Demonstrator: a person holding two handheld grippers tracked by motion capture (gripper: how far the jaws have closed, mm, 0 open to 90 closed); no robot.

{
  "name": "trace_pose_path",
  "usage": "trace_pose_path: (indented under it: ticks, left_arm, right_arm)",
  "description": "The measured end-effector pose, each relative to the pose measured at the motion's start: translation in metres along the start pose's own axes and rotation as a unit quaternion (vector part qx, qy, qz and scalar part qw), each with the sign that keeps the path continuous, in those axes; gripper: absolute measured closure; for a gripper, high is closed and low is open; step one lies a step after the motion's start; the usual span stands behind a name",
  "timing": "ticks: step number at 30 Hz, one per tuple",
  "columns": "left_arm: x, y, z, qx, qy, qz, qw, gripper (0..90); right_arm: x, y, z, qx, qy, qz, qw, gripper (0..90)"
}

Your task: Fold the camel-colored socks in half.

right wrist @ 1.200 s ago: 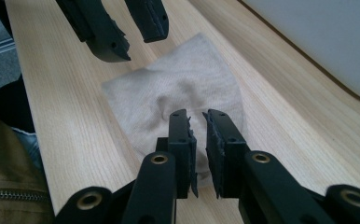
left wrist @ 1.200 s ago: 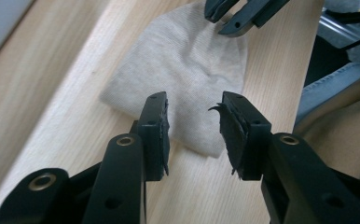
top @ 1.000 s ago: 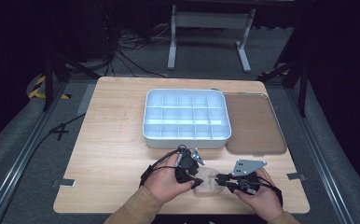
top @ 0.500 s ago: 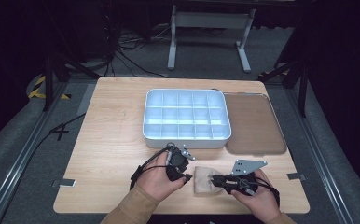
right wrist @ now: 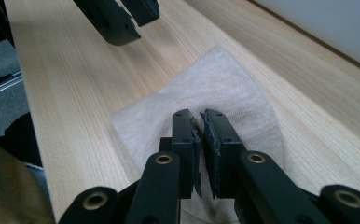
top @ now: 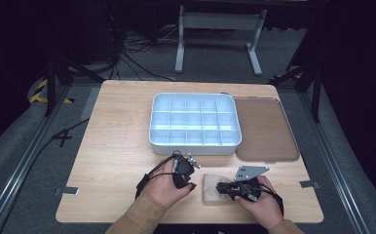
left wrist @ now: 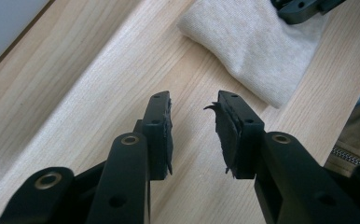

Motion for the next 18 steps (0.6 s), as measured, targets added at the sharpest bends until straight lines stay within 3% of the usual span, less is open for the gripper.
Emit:
trace_pose_path:
  ticks: [4, 9, 12, 15, 18]
  left_arm:
    - [-0.001, 0.004, 0.0, 0.003, 0.005, 0.001, 1.0, 67.3]
    - [-0.005, 0.015, -0.002, 0.004, 0.012, 0.008, 0.9999, 75.2]
    - [-0.007, 0.021, -0.004, 0.002, 0.022, 0.002, 0.9998, 78.1]
    - [-0.006, 0.025, -0.008, -0.005, 0.036, -0.018, 0.9992, 79.9]
    - [-0.005, 0.029, -0.01, -0.009, 0.038, -0.022, 0.999, 81.3]
  right_arm:
    - [-0.003, 0.005, 0.004, 0.018, -0.013, 0.005, 0.9997, 85.1]
    - [-0.003, 0.006, 0.004, 0.031, -0.031, 0.007, 0.999, 88.1]
    - [-0.004, 0.006, 0.004, 0.033, -0.032, 0.005, 0.9989, 88.3]
    - [-0.004, 0.006, 0.004, 0.035, -0.038, 0.005, 0.9987, 88.6]
    - [-0.004, 0.006, 0.004, 0.041, -0.043, 0.006, 0.9982, 89.1]
Point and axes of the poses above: each handheld gripper's, and its own axes: y roughly forward along the jaws, z roughly out of its underside, x roughly to its left, the point moved 9 cm from there along y, roughly forward along the jaws, and after that the axes turned 9 degrees about -z, right-handed, at the moved point
